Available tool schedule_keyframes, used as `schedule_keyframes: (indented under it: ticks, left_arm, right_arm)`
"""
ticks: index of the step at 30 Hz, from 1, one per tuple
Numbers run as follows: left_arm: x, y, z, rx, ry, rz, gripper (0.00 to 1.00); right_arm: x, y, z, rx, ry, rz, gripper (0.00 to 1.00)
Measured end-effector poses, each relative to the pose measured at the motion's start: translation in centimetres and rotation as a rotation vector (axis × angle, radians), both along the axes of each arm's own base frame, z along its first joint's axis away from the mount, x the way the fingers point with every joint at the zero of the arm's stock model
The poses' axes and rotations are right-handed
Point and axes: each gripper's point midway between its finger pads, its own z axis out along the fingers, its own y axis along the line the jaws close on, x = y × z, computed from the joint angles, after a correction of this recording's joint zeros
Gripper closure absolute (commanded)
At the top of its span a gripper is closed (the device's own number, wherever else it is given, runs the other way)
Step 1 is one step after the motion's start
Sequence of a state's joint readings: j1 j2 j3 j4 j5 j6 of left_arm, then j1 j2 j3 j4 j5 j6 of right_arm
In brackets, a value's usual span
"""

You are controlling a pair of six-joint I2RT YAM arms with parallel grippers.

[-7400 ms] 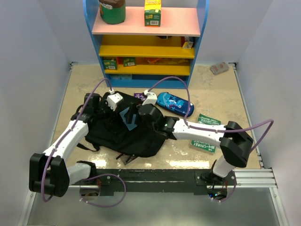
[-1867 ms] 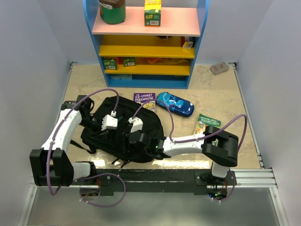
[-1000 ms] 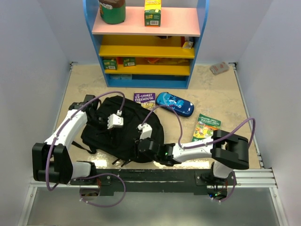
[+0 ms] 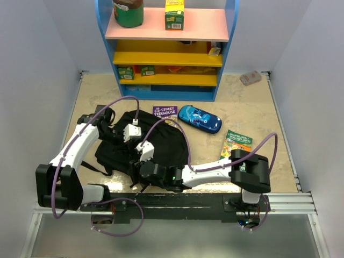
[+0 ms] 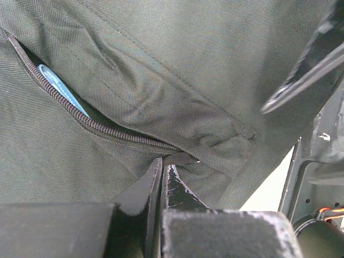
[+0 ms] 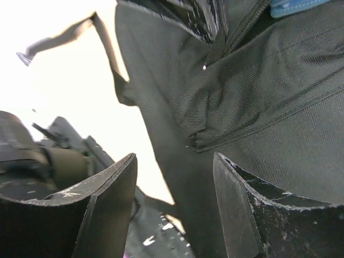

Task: Pack the student bag
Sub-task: Zip the student bag at the center of the board.

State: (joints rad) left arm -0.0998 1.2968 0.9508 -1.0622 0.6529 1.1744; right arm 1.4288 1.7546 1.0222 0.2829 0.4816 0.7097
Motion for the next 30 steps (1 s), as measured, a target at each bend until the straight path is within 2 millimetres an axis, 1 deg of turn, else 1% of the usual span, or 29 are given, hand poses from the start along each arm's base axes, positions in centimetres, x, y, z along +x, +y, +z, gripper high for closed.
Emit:
schedule_keyframes:
  ticks: [2, 5, 11, 16, 17, 18, 20, 21, 24, 30]
  left_arm:
    - [0.0, 0.0, 0.0, -0.002, 0.002, 0.0, 1.0]
    - [-0.1, -0.1, -0.1, -0.008, 0.004, -0.001, 1.0]
    - [-0.2, -0.1, -0.1, -0.01, 0.007, -0.001, 1.0]
    - [-0.3, -0.2, -0.1, -0.013, 0.011, 0.0, 1.0]
    - [-0.3, -0.2, -0.1, -0.013, 0.011, 0.0, 1.0]
    - [-0.3, -0.2, -0.1, -0.013, 0.012, 0.0, 1.0]
    - [-0.3, -0.2, -0.1, -0.013, 0.012, 0.001, 1.0]
    - [-0.3, -0.2, -0.1, -0.013, 0.011, 0.001, 1.0]
    - [-0.2, -0.3, -0.1, -0.016, 0.009, 0.001, 1.0]
    - [0.1, -0.5, -0.2, -0.029, 0.01, 0.008, 1.0]
  right_arm:
    - [0.1, 0.3, -1.1, -0.035, -0.013, 0.006, 0.42]
    - [0.6, 0.2, -2.1, -0.079, -0.037, -0.007, 0.44]
    - [2.0, -0.1, -3.0, -0.135, -0.104, -0.053, 0.46]
    - [2.5, 0.7, -3.8, -0.171, -0.154, -0.056, 0.51]
    - [2.5, 0.9, -4.0, -0.178, -0.164, -0.055, 0.53]
    - [2.5, 1.0, -4.1, -0.182, -0.174, -0.055, 0.62]
    - [2.4, 1.2, -4.2, -0.191, -0.192, -0.046, 0.71]
    - [2.3, 1.2, -4.1, -0.19, -0.195, -0.043, 0.82]
    - [2.0, 1.6, -3.9, -0.182, -0.208, -0.033, 1.0]
    - [1.9, 1.5, -3.5, -0.183, -0.235, -0.053, 1.0]
